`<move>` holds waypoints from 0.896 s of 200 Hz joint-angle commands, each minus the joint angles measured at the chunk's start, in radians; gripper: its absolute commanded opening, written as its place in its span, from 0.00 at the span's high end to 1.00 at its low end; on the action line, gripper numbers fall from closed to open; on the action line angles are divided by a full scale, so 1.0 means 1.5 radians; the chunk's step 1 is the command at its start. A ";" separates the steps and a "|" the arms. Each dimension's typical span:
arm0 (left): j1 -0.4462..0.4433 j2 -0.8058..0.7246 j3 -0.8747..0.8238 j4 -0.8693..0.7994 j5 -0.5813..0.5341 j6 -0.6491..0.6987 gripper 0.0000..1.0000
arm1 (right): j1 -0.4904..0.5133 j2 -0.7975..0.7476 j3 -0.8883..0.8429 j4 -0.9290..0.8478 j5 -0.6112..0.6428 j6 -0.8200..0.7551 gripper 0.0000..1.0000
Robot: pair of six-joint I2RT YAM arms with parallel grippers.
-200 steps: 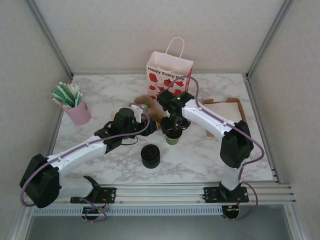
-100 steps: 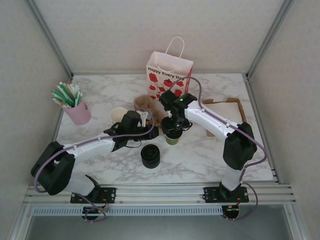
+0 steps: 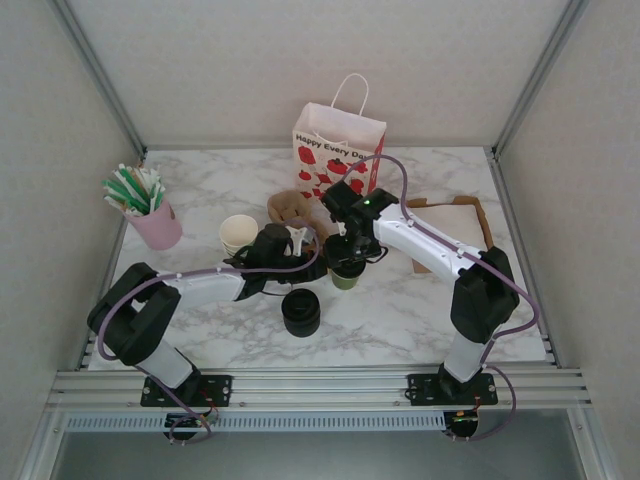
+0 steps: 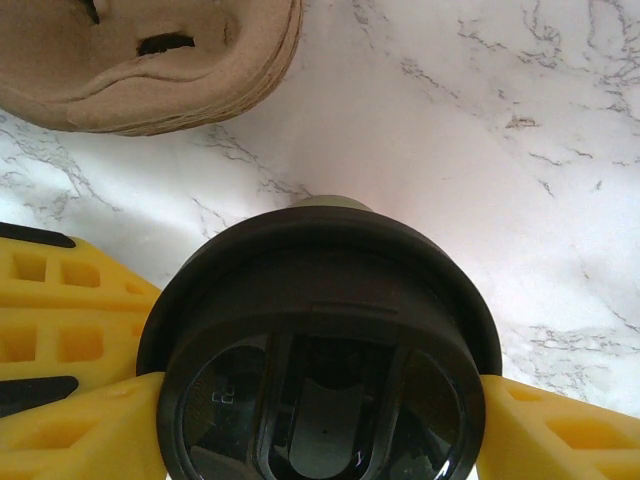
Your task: Pack the takeout coffee
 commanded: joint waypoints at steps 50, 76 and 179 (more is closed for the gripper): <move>-0.008 0.012 -0.008 0.062 0.030 -0.019 0.91 | 0.001 0.021 -0.027 -0.014 -0.036 0.011 0.27; -0.004 -0.009 -0.011 0.033 0.010 -0.005 0.91 | 0.001 0.036 -0.026 -0.026 -0.015 0.014 0.27; 0.018 -0.091 -0.026 -0.040 -0.023 0.014 0.89 | 0.002 0.058 -0.040 -0.036 0.012 0.023 0.27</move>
